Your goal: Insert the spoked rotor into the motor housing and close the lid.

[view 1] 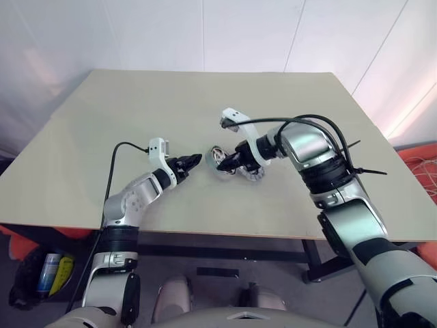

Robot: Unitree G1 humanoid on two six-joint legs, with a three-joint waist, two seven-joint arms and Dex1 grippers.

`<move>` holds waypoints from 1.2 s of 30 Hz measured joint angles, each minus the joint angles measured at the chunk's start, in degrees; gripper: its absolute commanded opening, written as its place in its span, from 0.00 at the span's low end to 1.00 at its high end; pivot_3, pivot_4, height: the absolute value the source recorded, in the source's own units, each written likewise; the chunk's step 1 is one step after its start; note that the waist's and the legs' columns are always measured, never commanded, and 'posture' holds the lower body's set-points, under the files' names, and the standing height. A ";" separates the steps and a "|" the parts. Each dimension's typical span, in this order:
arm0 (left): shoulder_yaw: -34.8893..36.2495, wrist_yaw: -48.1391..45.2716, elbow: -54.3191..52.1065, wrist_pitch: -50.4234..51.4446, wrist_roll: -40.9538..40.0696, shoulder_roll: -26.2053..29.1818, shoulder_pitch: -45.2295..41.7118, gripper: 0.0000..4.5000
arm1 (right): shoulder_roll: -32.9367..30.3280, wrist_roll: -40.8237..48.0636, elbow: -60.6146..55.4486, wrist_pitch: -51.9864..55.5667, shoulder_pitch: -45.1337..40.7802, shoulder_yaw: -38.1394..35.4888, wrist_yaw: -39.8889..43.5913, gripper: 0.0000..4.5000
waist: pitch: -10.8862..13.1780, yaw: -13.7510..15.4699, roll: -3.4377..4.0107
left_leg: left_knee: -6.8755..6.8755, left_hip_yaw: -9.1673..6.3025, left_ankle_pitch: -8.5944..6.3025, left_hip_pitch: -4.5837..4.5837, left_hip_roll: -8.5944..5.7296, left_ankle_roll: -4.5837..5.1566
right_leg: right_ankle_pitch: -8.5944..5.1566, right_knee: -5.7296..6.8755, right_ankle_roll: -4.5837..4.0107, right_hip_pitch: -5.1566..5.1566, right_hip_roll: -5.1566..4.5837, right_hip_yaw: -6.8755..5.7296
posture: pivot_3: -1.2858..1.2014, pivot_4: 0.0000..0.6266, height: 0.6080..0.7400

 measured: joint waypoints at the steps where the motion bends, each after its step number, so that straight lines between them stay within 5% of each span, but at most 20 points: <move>1: 0.27 0.20 -0.48 0.08 -0.06 0.22 0.31 0.59 | 0.70 0.73 0.01 1.97 -0.06 -0.54 -1.66 0.00 | 0.00 0.07 0.00 | -0.04 0.00 0.01 0.00 -0.01 -0.02 | 0.00 -0.04 0.00 0.00 0.00 0.00 | 0.52 0.00 1.00; 18: 2.96 2.52 -4.61 2.12 -1.72 2.16 2.08 0.59 | 10.68 6.80 7.85 3.92 0.50 -6.01 -21.69 0.00 | 0.00 -0.10 0.00 | -0.52 -0.05 0.19 0.35 -0.08 -0.41 | 0.05 -0.33 0.15 0.22 0.03 0.01 | 0.52 0.00 1.00; 19: 2.96 2.55 -4.71 2.16 -1.76 2.17 2.07 0.59 | 10.72 7.25 8.14 3.52 0.62 -6.04 -22.10 0.16 | 0.00 -0.12 0.00 | -0.53 -0.05 0.22 0.40 -0.08 -0.46 | 0.06 -0.32 0.17 0.25 0.03 0.02 | 0.52 0.00 1.00; 30: 3.07 2.82 -4.85 2.18 -1.94 2.51 2.06 0.59 | 10.52 11.64 8.25 2.21 1.30 -5.50 -22.70 0.96 | 0.00 -0.05 -0.01 | -1.19 -0.09 0.58 0.48 -0.14 -1.05 | 0.17 -0.39 0.35 0.13 0.09 0.03 | 0.52 0.00 1.00; 36: 2.53 2.27 -4.67 2.17 -1.88 2.62 1.83 0.59 | 8.11 14.63 4.95 -2.79 -0.55 -6.80 -21.00 0.98 | 0.00 0.11 -0.01 | -1.22 -0.11 0.58 0.45 -0.13 -1.04 | 0.18 -0.43 0.36 0.11 0.14 0.04 | 0.52 0.00 1.00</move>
